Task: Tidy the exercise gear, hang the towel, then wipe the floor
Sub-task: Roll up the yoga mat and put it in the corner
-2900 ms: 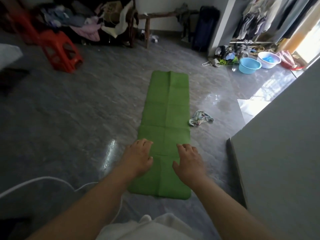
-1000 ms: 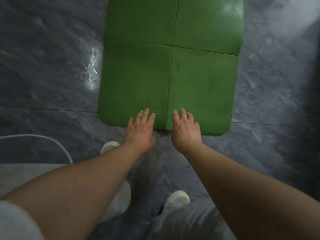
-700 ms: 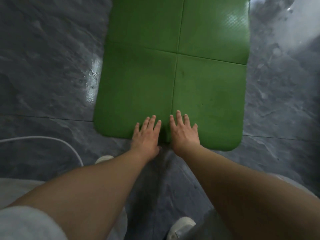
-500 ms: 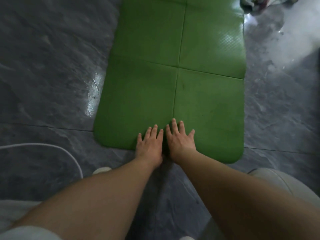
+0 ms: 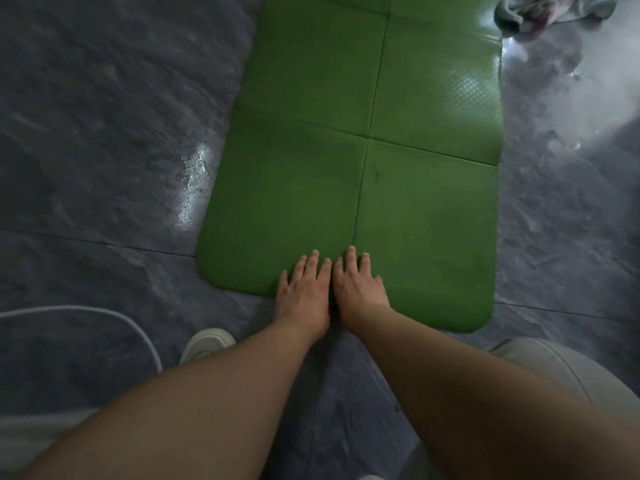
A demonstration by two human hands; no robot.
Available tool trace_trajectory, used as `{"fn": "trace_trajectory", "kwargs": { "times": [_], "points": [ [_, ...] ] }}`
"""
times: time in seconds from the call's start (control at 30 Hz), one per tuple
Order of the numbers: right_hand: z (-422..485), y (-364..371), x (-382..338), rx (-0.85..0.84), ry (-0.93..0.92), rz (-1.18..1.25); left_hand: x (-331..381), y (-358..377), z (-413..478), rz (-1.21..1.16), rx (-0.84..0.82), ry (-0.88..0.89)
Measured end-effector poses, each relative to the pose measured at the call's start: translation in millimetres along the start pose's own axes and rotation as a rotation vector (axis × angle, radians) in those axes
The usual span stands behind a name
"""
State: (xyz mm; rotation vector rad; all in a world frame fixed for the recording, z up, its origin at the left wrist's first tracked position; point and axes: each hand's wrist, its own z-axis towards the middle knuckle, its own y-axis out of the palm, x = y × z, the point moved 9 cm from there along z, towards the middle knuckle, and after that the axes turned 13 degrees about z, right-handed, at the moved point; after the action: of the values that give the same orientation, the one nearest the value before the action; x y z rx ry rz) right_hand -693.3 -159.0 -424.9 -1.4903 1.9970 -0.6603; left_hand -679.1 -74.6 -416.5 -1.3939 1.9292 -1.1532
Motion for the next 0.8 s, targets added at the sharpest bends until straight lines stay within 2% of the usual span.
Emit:
{"fn": "trace_trajectory", "kwargs": {
  "times": [0.27,0.4,0.5,0.57,0.8],
  "points": [
    [1.7,6.5,5.7,-0.082,-0.062,0.107,-39.0,-7.1,-0.6,0.076,0.031,-0.098],
    [-0.5,-2.8,9.2,-0.026,-0.048,0.144,-50.2,-14.4,-0.9,0.143,0.023,-0.116],
    [-6.9,-6.7,8.9,-0.008,-0.045,0.146,-64.8,-23.0,-4.8,0.168,0.086,-0.217],
    [-12.9,-5.5,6.9,-0.022,-0.036,0.109,-78.3,-30.7,-7.4,0.146,0.117,-0.314],
    [-20.7,-1.8,3.1,-0.108,0.028,0.089,-115.6,-48.3,-18.5,-0.007,0.132,-0.478]
  ]
}}
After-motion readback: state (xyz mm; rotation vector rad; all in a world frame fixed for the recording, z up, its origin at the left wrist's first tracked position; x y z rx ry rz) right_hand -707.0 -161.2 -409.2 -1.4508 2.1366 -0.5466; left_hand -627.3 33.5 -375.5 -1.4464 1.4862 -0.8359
